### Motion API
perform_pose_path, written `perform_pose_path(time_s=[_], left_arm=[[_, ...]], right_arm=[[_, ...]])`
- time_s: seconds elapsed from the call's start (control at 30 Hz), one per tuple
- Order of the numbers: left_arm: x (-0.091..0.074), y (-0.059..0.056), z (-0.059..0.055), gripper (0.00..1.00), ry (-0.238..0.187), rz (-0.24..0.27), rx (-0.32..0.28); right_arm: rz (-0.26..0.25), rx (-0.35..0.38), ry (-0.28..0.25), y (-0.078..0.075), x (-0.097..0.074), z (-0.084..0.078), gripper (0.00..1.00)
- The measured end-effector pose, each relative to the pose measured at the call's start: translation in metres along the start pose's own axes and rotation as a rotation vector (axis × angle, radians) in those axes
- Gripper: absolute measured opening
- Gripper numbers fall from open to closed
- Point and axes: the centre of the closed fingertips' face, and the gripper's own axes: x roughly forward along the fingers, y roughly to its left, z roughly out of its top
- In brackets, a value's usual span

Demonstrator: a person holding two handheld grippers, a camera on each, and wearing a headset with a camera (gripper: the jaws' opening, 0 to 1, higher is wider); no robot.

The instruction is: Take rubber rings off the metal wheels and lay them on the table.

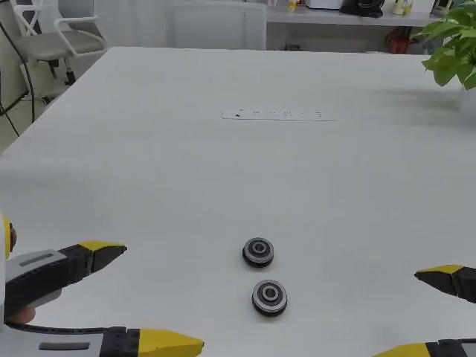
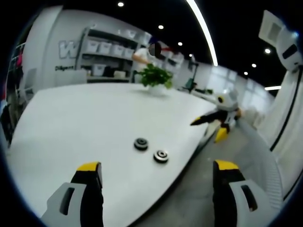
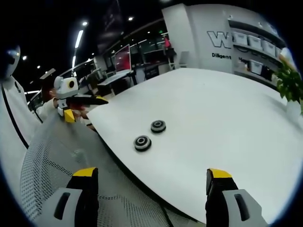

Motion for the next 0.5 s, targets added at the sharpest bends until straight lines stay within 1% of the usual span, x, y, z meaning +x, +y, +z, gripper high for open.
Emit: perform_pose_path(time_s=[0.13,0.27,0.37,0.4,0.43,0.5], left_arm=[[0.0,-0.0006,-0.001,0.98,0.002,-0.009,-0.008],[-0.0005,0.0003,-0.0019,0.97,0.004,-0.007,-0.016],[-0.002,0.0035,-0.0015,0.97,-0.001,0.012,-0.015],[-0.0029,0.0049,-0.0032,0.97,0.01,0.021,-0.016],[-0.0033,0.0054,-0.0024,0.97,0.005,0.026,-0.019],[-0.0038,0.0057,0.0024,0.96,-0.021,0.033,-0.009]], right_arm=[[-0.009,0.0,0.004,-0.0012,-0.0001,-0.0008,0.94],[-0.013,-0.001,0.01,-0.0016,0.0001,-0.0015,0.94],[-0.011,-0.004,0.019,-0.0012,0.0022,-0.0039,0.94],[0.0,-0.006,0.036,0.0005,0.0019,-0.0062,0.94],[-0.001,-0.017,0.027,-0.0002,0.0018,-0.004,0.94],[0.01,-0.005,0.026,0.0005,0.0017,-0.0043,0.94]])
